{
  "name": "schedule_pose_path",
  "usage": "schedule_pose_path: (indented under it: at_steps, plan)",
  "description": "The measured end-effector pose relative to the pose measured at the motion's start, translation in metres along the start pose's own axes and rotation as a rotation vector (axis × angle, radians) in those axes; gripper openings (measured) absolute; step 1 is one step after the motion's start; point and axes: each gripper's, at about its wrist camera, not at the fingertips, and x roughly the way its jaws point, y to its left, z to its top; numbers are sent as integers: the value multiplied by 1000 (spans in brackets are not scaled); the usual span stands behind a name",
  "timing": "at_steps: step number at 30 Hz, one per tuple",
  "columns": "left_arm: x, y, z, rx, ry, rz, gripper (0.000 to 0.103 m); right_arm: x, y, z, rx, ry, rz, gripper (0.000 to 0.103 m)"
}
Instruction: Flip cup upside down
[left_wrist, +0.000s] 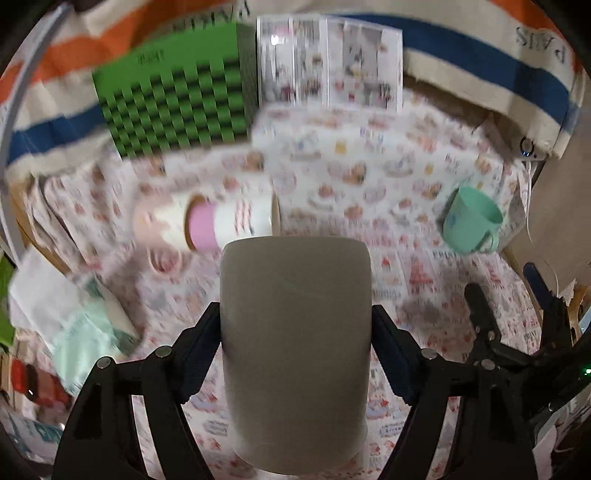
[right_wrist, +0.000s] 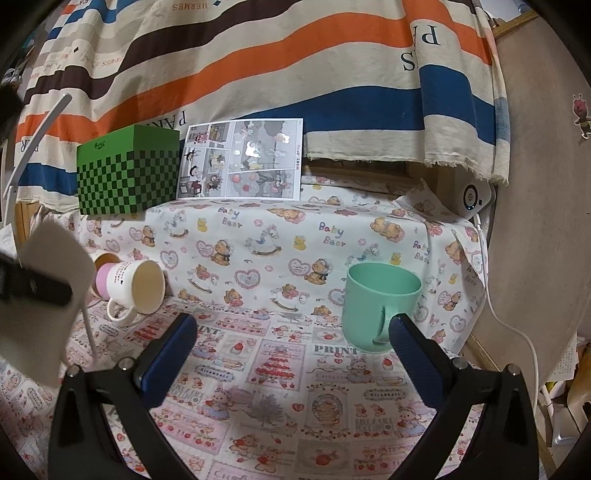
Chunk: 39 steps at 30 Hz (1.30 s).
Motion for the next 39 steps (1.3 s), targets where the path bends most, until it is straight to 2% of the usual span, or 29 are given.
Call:
schedule_pose_path:
  at_steps: [3,8,10,13,18,24,29,35,39]
  plan:
    - [-1,6,5,-2,-48,-21,77,1,0,0,0,1,1,103]
    - [15,16,7,-43,-30,-39,77,2,-1,0,4,8,-1,103]
    - [20,15,5,-45,-23,-23,77,2,0,0,3,9,-3,103]
    - [23,15,2,-40,-44,-19,77,2,0,0,2,9,-2,103]
    - [29,16,-6,-32,-119,-89,77,2,0,0,4,10,-4,103]
    - [41,13,-19,22,-204,-80,77,3,0,-1,4,14,-4,103]
    - [55,22,-22,-20,-220,-99,77,5,-1,-1,7,19,-5,103]
    - [65,17,-29,41,-248,-67,77,5,-1,-2,4,18,-12,103]
    - [69,20,-31,29,-267,-72,77,4,-1,-2,6,15,-14,103]
